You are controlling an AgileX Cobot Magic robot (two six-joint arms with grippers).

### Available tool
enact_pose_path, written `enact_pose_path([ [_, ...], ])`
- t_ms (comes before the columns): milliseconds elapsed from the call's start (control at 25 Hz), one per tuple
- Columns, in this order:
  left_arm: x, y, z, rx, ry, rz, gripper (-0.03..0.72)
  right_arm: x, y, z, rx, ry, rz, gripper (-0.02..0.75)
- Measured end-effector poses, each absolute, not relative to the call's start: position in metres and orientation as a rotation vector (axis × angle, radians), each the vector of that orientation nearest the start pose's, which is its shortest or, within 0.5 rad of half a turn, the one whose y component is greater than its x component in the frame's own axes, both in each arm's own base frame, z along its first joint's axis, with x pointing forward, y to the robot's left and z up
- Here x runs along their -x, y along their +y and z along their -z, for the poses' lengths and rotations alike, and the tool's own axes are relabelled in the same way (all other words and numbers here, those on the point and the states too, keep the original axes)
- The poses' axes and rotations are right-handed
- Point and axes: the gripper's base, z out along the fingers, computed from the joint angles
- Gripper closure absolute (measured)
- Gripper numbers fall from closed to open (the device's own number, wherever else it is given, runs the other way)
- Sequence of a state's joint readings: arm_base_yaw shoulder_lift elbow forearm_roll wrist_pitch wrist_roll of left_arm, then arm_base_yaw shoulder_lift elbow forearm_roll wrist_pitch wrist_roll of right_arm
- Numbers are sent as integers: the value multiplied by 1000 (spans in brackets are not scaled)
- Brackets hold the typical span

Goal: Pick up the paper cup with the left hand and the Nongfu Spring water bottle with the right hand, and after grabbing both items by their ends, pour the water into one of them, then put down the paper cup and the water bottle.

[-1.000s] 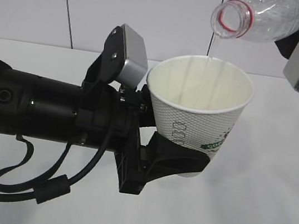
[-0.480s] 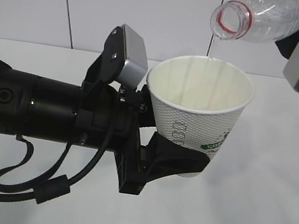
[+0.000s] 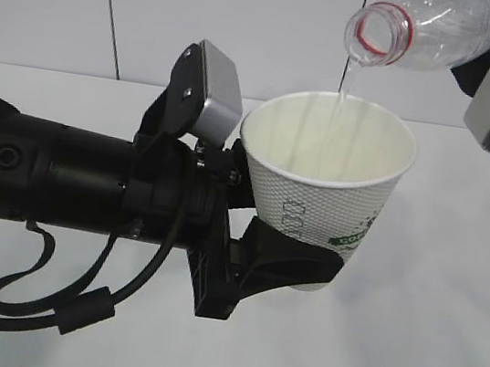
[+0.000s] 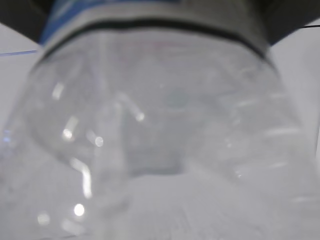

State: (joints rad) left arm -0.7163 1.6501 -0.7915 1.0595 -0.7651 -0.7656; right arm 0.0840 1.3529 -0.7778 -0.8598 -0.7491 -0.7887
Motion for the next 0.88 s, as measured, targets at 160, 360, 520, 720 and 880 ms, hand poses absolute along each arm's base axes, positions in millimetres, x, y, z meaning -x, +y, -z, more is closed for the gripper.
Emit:
enact_pose_path([
  [160,-209,-255,-219,-1209,1541,997,171,-281,71,-313,1376,744,712,245],
  [360,-209,-255,-219,-1211,1540,997,171,-281,71,-313,1377,743,714,245],
  [520,-209,-255,-219,-1211,1540,997,171,-281,71,-313,1377,743,714,245],
  [720,-209,-255,-219,-1211,1540,997,171,-281,71,-313,1378,742,716,245],
  [880,-209,-255,-219,-1214,1539,996,171,-281,71,-313,1380,739,719,245],
])
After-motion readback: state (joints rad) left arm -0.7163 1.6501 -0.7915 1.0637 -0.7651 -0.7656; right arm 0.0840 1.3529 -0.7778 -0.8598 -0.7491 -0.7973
